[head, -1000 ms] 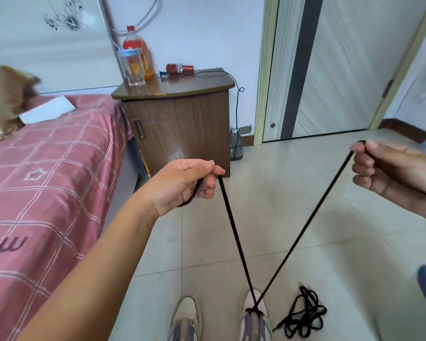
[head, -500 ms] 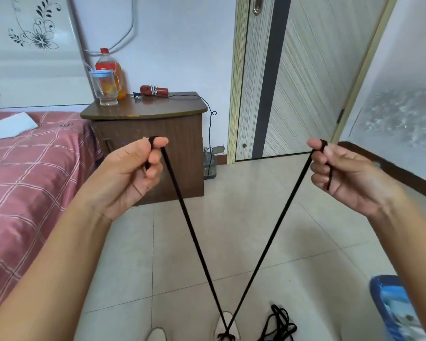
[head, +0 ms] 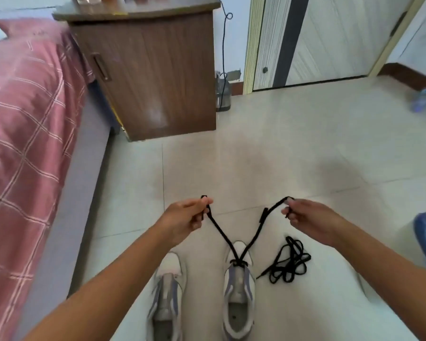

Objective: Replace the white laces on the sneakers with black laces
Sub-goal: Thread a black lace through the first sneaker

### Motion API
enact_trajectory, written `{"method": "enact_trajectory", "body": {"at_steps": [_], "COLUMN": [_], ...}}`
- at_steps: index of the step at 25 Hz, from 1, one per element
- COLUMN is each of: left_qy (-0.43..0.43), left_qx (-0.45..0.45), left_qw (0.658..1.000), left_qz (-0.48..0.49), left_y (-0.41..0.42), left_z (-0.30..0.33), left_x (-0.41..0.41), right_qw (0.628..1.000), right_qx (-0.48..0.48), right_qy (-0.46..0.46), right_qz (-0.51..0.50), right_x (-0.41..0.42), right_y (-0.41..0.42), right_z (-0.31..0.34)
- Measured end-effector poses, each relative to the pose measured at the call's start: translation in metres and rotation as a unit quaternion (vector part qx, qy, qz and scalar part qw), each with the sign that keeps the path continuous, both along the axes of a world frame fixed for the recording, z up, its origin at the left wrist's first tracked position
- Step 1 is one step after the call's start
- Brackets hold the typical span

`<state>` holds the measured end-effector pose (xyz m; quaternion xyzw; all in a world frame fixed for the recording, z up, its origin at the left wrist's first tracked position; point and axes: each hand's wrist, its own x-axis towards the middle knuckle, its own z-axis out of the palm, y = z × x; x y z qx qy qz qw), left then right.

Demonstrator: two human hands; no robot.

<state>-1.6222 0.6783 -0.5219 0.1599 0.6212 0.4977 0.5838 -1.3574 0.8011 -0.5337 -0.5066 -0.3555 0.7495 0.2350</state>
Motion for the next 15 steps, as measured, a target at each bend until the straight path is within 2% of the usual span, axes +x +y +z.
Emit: {"method": "enact_trajectory", "body": {"at_steps": [4,7,10,15], "left_qy": [-0.073,-0.062,0.009,0.122], "left_qx": [-0.109,-0.116,-0.136,-0.116], "left_qw": [0.981,0.980,0.986,0.982], "left_qz": [0.143,0.148,0.091,0.082], "left_y": [-0.026,-0.035,-0.040,-0.044], "left_z": [-0.107,-0.149,-0.171,-0.180], "left_x": [0.020,0.039,0.060,0.074], "right_qw": [0.994,0.992,0.989,0.988], "right_qx": [-0.093,-0.105,-0.104,-0.027], "right_qy": [-0.046,-0.060,-0.063,-0.147], "right_qz": [-0.027,-0.040,-0.083,-0.039], "right_x": [0.006,-0.004,-0.018,-0.031], "right_y": [-0.038,-0.057,-0.079,-0.099], "right_z": [-0.093,-0.127,-0.144,-0.154]}}
